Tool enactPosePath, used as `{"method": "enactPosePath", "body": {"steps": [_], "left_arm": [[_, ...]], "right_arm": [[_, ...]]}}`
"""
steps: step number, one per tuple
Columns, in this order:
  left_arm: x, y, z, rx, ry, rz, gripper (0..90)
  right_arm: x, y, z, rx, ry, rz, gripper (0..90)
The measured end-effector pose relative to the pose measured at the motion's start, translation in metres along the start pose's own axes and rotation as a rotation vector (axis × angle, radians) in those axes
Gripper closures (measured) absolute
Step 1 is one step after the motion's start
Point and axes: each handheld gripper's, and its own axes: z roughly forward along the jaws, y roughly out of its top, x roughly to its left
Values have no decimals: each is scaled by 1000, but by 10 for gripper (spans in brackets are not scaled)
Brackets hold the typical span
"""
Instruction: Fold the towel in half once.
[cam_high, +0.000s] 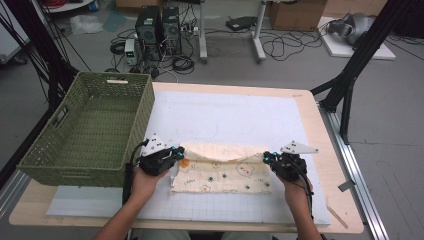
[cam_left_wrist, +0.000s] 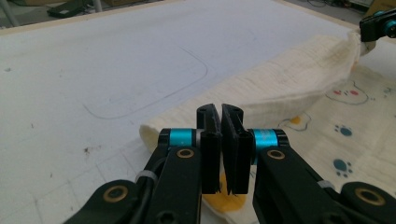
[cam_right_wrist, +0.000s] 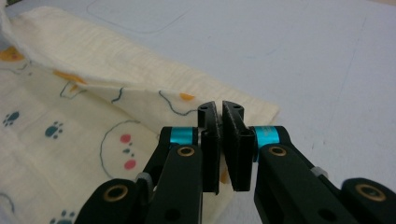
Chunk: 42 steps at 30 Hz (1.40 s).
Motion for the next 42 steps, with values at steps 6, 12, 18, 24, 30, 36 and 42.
{"method": "enactPosePath", "body": {"steps": [6, 12, 18, 24, 30, 36, 42], "left_arm": [[-6, -7, -8, 7, -24, 7, 855], [-11, -13, -12, 14, -42, -3, 854], [-21, -18, -18, 35, -64, 0, 855], [-24, -22, -25, 42, -80, -6, 856], [-25, -26, -32, 55, -88, -10, 854], [-23, -27, -33, 51, -76, -84, 611], [-15, -21, -39, -13, -52, -108, 570]], "right_arm": [[4, -12, -10, -8, 13, 5, 859], [11, -19, -19, -8, 30, -11, 859], [14, -25, -26, -9, 41, -12, 858], [17, -31, -31, 4, 52, -20, 855], [23, -34, -31, 39, 65, -54, 843], [24, -35, -36, 22, 74, -46, 675], [16, -28, -56, -121, 69, -8, 617]]}}
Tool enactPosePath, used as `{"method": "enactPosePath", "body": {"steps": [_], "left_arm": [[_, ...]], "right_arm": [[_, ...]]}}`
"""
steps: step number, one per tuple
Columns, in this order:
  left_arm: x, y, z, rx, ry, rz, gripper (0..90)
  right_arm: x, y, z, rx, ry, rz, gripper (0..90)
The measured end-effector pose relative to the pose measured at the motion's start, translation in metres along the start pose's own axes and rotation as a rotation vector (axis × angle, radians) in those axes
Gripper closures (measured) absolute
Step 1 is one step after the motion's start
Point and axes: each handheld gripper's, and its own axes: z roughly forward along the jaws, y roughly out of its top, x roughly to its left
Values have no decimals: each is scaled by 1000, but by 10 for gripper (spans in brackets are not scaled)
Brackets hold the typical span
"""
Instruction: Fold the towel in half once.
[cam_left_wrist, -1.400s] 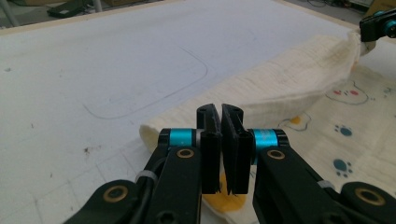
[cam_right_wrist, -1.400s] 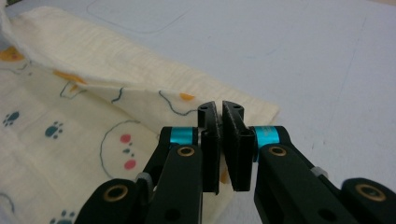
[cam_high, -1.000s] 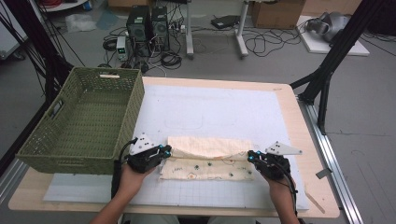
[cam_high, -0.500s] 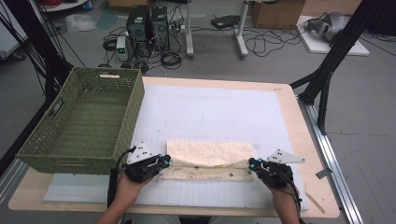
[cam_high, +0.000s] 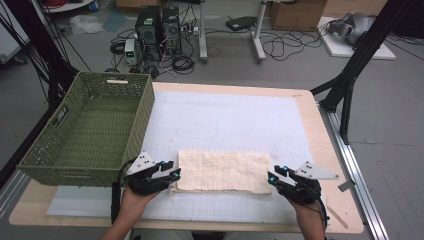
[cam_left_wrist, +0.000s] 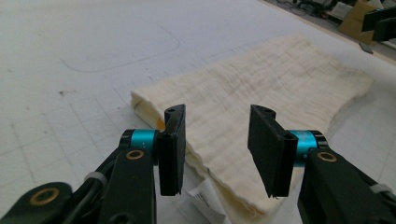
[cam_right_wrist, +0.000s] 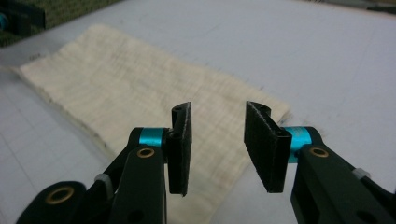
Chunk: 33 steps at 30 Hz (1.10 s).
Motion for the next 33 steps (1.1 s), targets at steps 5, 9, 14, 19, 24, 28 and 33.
{"method": "enactPosePath", "body": {"steps": [5, 9, 14, 19, 24, 28, 33], "left_arm": [[5, 1, 6, 12, 5, -8, 615], [2, 0, 16, 51, -23, 11, 685], [-4, -5, 30, 131, -102, 26, 711], [-12, -9, 37, 243, -99, 84, 736], [-16, -7, 27, 303, -40, 163, 833], [-11, 1, 23, 283, 18, 143, 787], [7, 24, 28, 154, 7, 22, 700]], "right_arm": [[-6, -5, 10, 76, -22, 7, 672], [-1, -9, 28, 147, 19, -25, 727], [6, -15, 45, 242, 78, -76, 728], [2, -16, 44, 252, 66, -79, 704], [-6, -16, 36, 262, 36, -40, 696], [-10, -10, 29, 190, 51, 17, 671], [-16, 9, 36, 110, 36, 21, 636]]}}
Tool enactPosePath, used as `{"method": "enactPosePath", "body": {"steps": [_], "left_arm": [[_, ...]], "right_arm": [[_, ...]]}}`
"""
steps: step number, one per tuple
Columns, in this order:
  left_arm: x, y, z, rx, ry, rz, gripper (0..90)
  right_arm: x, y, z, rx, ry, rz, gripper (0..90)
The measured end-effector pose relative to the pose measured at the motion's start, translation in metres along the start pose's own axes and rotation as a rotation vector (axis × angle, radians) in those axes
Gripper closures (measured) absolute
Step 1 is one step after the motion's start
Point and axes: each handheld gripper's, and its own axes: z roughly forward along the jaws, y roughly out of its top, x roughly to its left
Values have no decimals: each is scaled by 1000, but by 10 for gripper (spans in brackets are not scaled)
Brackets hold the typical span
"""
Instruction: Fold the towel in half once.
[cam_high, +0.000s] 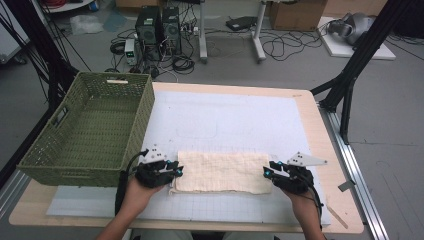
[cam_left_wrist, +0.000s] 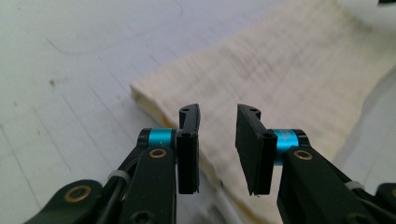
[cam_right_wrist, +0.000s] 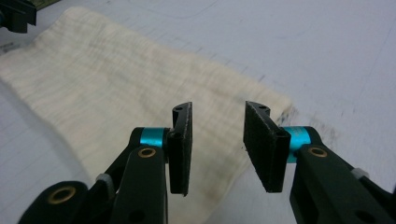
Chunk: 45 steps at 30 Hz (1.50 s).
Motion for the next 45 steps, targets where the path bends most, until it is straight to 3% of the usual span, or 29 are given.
{"method": "enactPosePath", "body": {"steps": [2, 4, 10, 13, 15, 17, 20, 22, 23, 26, 28, 30, 31, 33, 34, 35, 37, 45], "left_arm": [[7, 10, 8, -10, -4, -16, 744], [13, 17, 19, -25, -4, -28, 791], [20, 18, 51, 75, 53, 6, 830], [20, 13, 58, 138, 118, 54, 838], [18, 11, 58, 120, 154, 88, 865], [15, 10, 57, 123, 204, 125, 875], [15, 10, 54, 124, 239, 90, 870], [18, 13, 50, 95, 267, 52, 776], [21, 13, 48, 62, 263, 25, 692], [30, 14, 48, 22, 204, -13, 608], [32, 13, 54, 50, 165, -36, 535], [31, 11, 59, 98, 147, -26, 513], [30, 11, 59, 101, 162, -8, 516], [33, 11, 57, 102, 171, -8, 652], [34, 11, 56, 100, 143, -26, 780], [34, 11, 56, 102, 141, -25, 852], [32, 13, 56, 102, 160, -5, 867], [47, 37, 54, -22, 210, -55, 871]], "right_arm": [[-3, 8, 10, -11, 2, -3, 684], [-4, 14, 25, 19, -6, -30, 728], [-5, 23, 62, 91, -36, -66, 750], [-7, 20, 73, 148, -60, -84, 750], [-10, 18, 71, 136, -67, -62, 752], [-13, 17, 67, 151, -115, -72, 750], [-24, 12, 58, 140, -116, 0, 744], [-27, 11, 52, 136, -116, 13, 713], [-28, 12, 50, 114, -98, 18, 693], [-30, 17, 48, 60, -85, 18, 633], [-32, 18, 52, 77, -105, 10, 584], [-36, 16, 59, 116, -99, 18, 545], [-38, 15, 63, 140, -93, 15, 534], [-39, 14, 63, 135, -84, 25, 579], [-40, 13, 62, 130, -78, 39, 665], [-42, 13, 60, 130, -60, 47, 788], [-43, 13, 60, 131, -21, 76, 861], [-43, 25, 62, 59, -81, 51, 868]]}}
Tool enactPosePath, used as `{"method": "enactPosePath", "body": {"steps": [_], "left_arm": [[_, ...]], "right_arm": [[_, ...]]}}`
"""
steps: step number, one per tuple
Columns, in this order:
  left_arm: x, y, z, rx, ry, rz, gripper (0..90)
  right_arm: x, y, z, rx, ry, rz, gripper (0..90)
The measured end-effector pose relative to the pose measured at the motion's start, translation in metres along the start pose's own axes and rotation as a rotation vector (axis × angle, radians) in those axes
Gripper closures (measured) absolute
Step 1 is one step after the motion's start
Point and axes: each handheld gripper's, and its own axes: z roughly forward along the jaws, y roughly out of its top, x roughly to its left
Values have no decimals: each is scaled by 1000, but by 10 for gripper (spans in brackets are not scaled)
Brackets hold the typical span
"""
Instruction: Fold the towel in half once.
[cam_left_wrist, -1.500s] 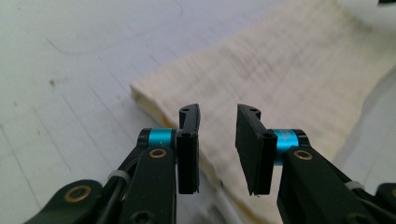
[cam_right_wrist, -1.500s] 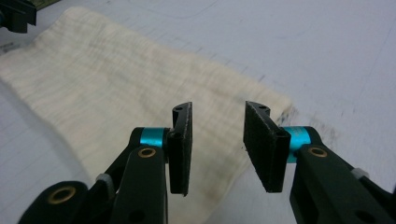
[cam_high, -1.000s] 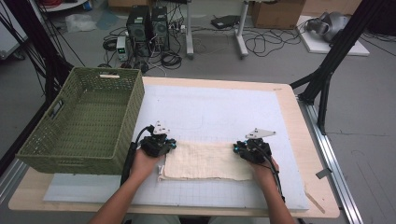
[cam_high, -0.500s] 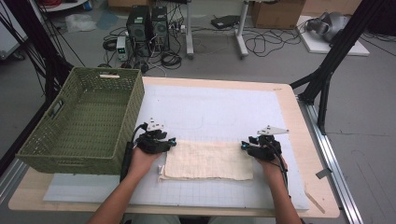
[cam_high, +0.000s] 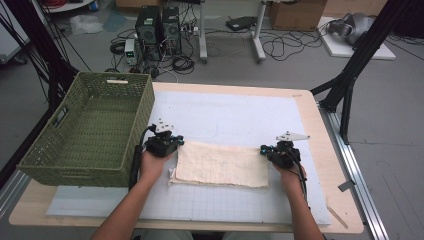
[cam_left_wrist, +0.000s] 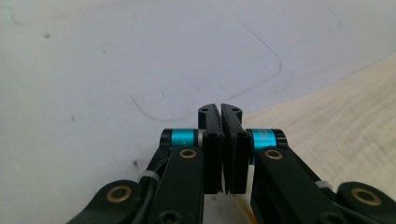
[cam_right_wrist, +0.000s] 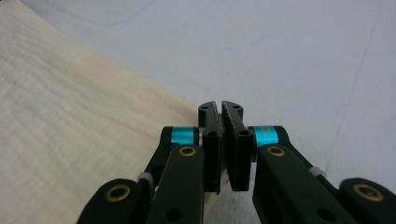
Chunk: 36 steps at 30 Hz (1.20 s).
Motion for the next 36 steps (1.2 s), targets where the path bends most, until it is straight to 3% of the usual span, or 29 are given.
{"method": "enactPosePath", "body": {"steps": [2, 5, 9, 15, 19, 21, 23, 28, 31, 34, 36], "left_arm": [[6, 5, 4, 8, 4, -15, 870], [12, 8, 8, -19, 27, -8, 870], [21, 5, 14, -48, 48, -37, 870], [27, 1, 21, -34, 43, -91, 852], [27, 3, 16, -48, 38, -132, 603], [27, 5, 10, -64, 7, -140, 523], [25, 6, 4, -84, -10, -122, 522], [14, 7, -6, -125, -110, -91, 435], [10, 7, -13, -158, -163, -114, 357], [7, 6, -20, -177, -180, -122, 259], [3, 6, -23, -189, -184, -106, 249]], "right_arm": [[0, 7, 3, -17, -19, -6, 868], [-1, 17, 11, -28, -42, -26, 868], [-1, 28, 22, -40, -67, -35, 868], [0, 36, 34, -39, -102, -37, 850], [-2, 34, 35, -30, -135, -18, 621], [-4, 35, 30, -44, -146, -5, 545], [-3, 36, 24, -57, -137, -11, 507], [2, 34, 8, -56, -118, -47, 397], [3, 30, -4, -40, -82, -36, 339], [3, 25, -19, -44, -66, -30, 277], [3, 18, -29, -62, -69, -34, 214]]}}
